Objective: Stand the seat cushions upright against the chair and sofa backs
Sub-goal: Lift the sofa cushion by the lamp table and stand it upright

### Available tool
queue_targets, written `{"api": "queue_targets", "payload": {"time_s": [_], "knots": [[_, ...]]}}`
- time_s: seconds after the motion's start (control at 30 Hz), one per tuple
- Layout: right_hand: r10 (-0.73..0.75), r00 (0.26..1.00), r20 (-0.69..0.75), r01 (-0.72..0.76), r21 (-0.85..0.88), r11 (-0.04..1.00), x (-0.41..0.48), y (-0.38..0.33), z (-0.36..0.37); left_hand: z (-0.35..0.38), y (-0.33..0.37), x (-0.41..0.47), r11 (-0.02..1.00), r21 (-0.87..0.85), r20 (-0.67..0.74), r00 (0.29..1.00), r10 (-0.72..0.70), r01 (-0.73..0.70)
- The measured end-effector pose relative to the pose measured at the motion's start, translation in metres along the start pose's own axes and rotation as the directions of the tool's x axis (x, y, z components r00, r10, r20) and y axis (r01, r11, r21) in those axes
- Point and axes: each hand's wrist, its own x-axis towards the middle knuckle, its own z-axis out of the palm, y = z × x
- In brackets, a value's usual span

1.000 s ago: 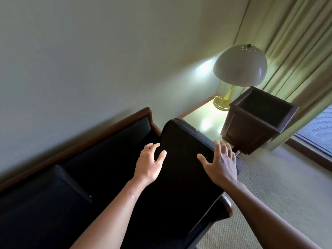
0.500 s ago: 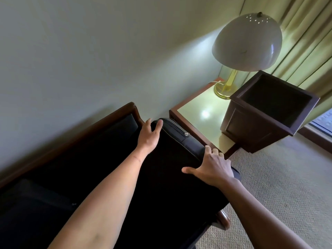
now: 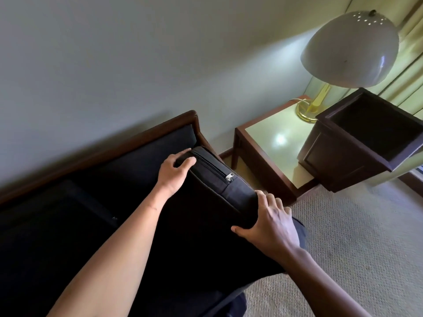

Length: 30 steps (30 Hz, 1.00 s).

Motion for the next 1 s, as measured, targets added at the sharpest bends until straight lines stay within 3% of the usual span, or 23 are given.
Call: {"api": "queue_targets", "payload": {"time_s": [0.17,0.27,0.33,0.43,0.53,0.6,0.67,0.83,0.93,1.0], "knots": [[-0.267,0.964,-0.007,0.266,-0.077,0.961,-0.02,-0.029,0.003,-0.066,-0.021,-0.101,0.973,0.231,-0.207,0.975,0.075,-0.026],[-0.422,0.906,0.027,0.423,-0.068,0.904,-0.035,-0.042,0.004,-0.1,-0.034,-0.157,0.891,0.452,-0.16,0.979,0.126,-0.041],[-0.464,0.879,0.11,0.474,-0.097,0.875,-0.046,-0.044,-0.001,-0.121,-0.041,-0.179,0.763,0.642,-0.109,0.977,0.182,-0.07],[-0.373,0.906,0.198,0.399,-0.107,0.911,-0.063,-0.038,-0.011,-0.14,-0.042,-0.193,0.491,0.83,0.119,0.944,0.309,-0.265],[-0.306,0.937,0.169,0.299,0.065,0.952,-0.078,-0.039,-0.008,-0.137,-0.031,-0.209,0.426,0.807,0.395,0.91,0.125,-0.408],[-0.318,0.943,0.1,0.304,0.136,0.943,-0.086,-0.049,0.001,-0.126,-0.027,-0.214,0.272,0.831,0.497,0.867,0.029,-0.485],[-0.356,0.934,0.042,0.344,0.171,0.923,-0.094,-0.066,0.007,-0.116,-0.024,-0.217,0.187,0.83,0.535,0.845,0.004,-0.526],[-0.395,0.913,-0.1,0.407,0.249,0.879,-0.107,-0.117,0.01,-0.131,-0.026,-0.228,0.193,0.845,0.473,0.866,0.16,-0.498],[-0.401,0.901,-0.165,0.433,0.393,0.811,-0.11,-0.153,0.013,-0.173,-0.038,-0.241,0.304,0.853,0.384,0.905,0.184,-0.424],[-0.425,0.892,-0.153,0.444,0.461,0.768,-0.11,-0.185,0.013,-0.206,-0.05,-0.254,0.43,0.826,0.308,0.931,0.197,-0.364]]}}
